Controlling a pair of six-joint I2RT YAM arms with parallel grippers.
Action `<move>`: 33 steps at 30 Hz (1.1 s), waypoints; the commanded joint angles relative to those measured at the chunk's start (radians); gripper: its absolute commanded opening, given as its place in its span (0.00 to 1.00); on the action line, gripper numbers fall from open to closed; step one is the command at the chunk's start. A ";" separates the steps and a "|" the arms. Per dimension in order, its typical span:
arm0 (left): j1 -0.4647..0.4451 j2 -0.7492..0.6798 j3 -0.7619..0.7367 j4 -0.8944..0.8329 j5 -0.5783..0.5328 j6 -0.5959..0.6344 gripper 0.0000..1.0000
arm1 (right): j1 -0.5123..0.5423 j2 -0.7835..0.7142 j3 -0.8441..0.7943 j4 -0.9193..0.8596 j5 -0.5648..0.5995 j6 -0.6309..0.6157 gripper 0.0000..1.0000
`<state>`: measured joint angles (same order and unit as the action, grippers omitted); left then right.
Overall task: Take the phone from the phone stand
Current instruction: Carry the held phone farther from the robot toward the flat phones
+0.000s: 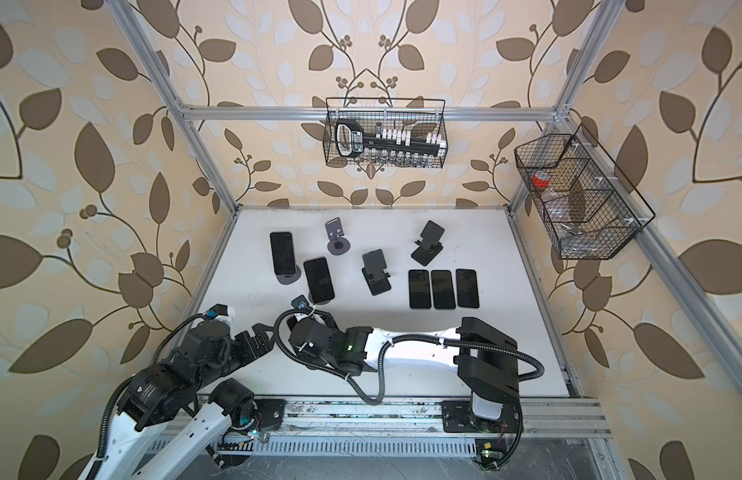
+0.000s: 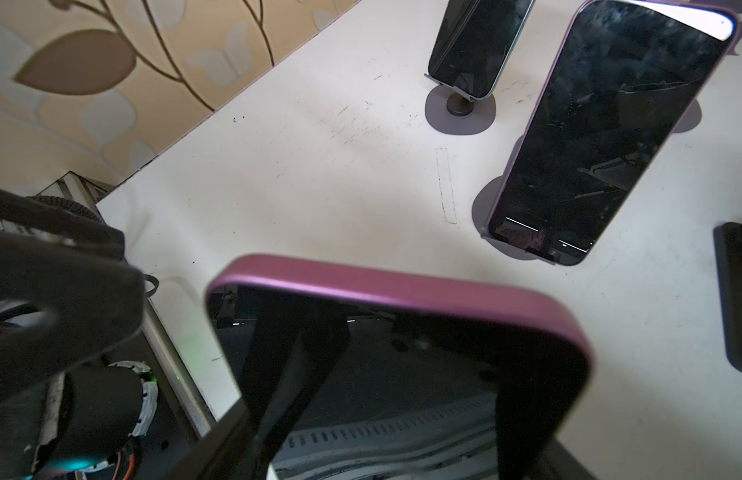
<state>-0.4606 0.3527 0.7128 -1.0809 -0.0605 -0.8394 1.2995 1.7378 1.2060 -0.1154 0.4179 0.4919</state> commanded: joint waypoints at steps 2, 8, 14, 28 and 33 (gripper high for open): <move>0.005 0.014 0.001 0.002 -0.025 0.006 0.99 | -0.006 -0.054 -0.022 0.060 0.002 -0.028 0.67; 0.005 0.021 -0.001 0.009 -0.032 0.006 0.99 | -0.010 -0.073 -0.029 0.060 -0.010 -0.042 0.67; 0.005 0.034 -0.001 0.021 -0.033 0.009 0.99 | -0.010 -0.102 -0.063 0.082 -0.024 -0.045 0.67; 0.005 0.092 0.033 0.079 -0.084 0.078 0.99 | -0.028 -0.138 -0.099 0.116 -0.051 -0.075 0.67; 0.004 0.128 0.018 0.133 -0.075 0.092 0.99 | -0.031 -0.165 -0.119 0.121 -0.054 -0.090 0.67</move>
<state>-0.4610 0.4587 0.7147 -1.0027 -0.1089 -0.7795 1.2728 1.6180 1.1023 -0.0410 0.3698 0.4206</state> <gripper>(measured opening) 0.987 0.718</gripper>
